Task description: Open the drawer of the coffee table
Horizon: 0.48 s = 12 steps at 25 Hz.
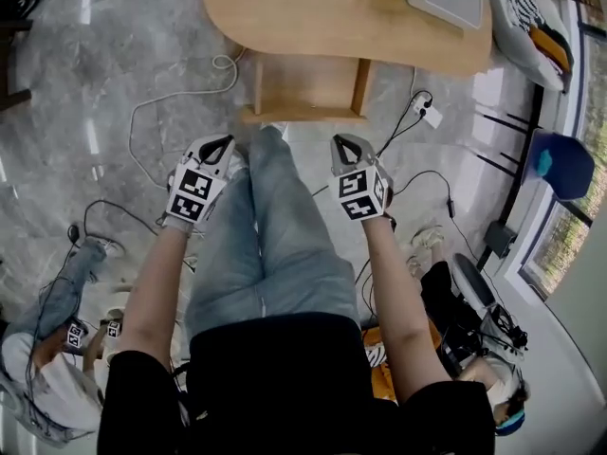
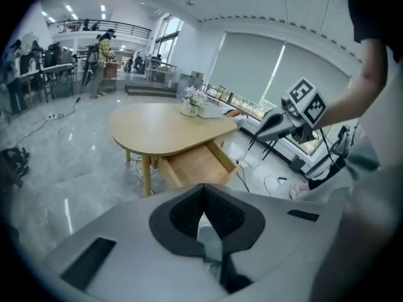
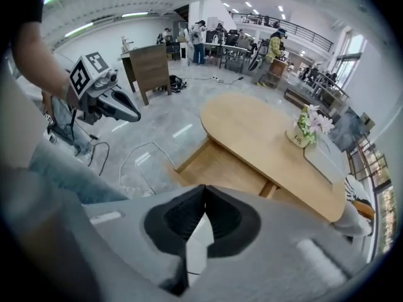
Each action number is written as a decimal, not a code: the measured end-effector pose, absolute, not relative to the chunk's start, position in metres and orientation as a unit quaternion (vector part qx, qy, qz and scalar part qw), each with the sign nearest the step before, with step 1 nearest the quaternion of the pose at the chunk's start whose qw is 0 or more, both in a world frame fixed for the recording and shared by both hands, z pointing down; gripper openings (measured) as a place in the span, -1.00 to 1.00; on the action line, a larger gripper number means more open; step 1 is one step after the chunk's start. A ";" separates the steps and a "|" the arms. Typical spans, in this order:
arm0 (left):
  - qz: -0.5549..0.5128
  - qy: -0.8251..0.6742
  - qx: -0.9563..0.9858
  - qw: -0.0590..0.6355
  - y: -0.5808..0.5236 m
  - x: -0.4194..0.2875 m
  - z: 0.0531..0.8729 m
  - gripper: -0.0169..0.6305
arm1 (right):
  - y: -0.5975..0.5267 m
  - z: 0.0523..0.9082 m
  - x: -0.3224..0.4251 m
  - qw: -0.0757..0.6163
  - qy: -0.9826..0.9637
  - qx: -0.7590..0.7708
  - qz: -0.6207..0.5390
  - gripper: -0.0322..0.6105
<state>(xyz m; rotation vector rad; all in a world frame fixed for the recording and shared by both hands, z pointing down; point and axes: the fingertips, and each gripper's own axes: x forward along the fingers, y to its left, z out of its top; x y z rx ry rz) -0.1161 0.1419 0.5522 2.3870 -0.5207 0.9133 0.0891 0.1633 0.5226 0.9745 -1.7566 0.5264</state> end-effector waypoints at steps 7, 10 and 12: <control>0.256 -0.256 0.890 0.278 0.093 -0.073 0.471 -0.91 | 0.135 0.457 0.115 0.378 -0.743 0.469 0.291 -0.90; 0.221 -0.291 0.889 0.275 0.078 -0.077 0.427 -0.91 | 0.125 0.418 0.111 0.338 -0.748 0.490 0.295 -0.90; 0.197 -0.304 0.893 0.269 0.083 -0.097 0.385 -0.91 | 0.131 0.381 0.090 0.315 -0.752 0.502 0.289 -0.90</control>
